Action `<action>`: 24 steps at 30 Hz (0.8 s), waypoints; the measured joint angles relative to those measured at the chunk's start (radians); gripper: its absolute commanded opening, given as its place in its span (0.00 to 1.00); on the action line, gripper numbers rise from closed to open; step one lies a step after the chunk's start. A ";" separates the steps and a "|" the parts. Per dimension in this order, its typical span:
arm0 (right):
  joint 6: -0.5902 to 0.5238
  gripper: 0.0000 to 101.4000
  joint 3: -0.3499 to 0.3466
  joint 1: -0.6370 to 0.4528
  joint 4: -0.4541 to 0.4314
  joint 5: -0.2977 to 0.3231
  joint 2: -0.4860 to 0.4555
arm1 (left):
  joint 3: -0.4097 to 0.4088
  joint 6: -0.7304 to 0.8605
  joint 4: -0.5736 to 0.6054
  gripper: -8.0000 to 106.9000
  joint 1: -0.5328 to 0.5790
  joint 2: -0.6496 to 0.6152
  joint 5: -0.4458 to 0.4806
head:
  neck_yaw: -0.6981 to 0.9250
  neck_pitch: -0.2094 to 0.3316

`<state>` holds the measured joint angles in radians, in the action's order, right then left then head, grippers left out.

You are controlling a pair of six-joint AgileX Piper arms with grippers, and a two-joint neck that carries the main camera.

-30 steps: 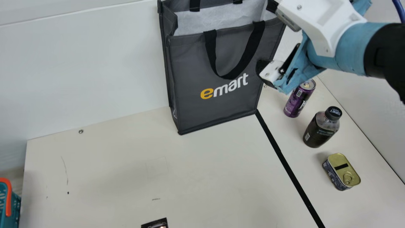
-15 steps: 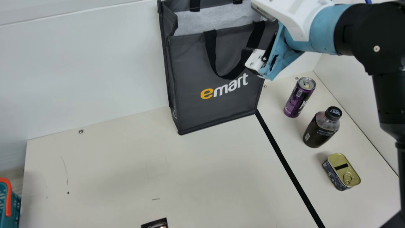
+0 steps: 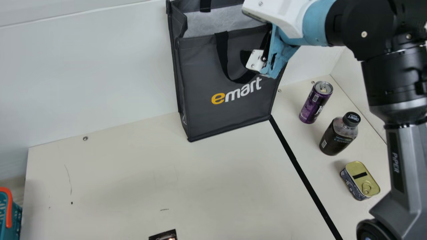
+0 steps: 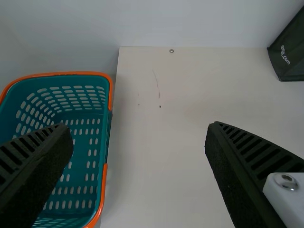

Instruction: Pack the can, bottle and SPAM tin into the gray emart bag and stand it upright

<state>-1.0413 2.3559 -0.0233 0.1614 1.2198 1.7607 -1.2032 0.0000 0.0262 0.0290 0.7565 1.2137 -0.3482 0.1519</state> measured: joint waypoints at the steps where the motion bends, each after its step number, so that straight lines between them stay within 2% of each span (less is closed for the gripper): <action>1: -0.018 0.94 0.008 0.000 0.002 0.000 0.009 | 0.000 0.000 0.000 0.85 0.000 0.000 0.000 | 0.000 -0.002; 12: -0.145 0.94 0.075 -0.016 0.032 -0.001 0.094 | 0.000 0.000 0.000 0.85 0.000 0.000 0.000 | 0.000 0.000; 23: -0.251 0.94 0.052 -0.032 0.121 -0.001 0.141 | 0.000 0.000 0.000 0.85 0.000 0.000 0.000 | 0.002 0.000; 24: -0.258 0.87 0.050 -0.034 0.125 -0.001 0.145 | 0.000 0.000 0.000 0.85 0.000 0.000 0.000 | 0.000 0.000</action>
<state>-1.2996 2.4058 -0.0576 0.2866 1.2188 1.9055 -1.2032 0.0000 0.0262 0.0290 0.7565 1.2137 -0.3482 0.1519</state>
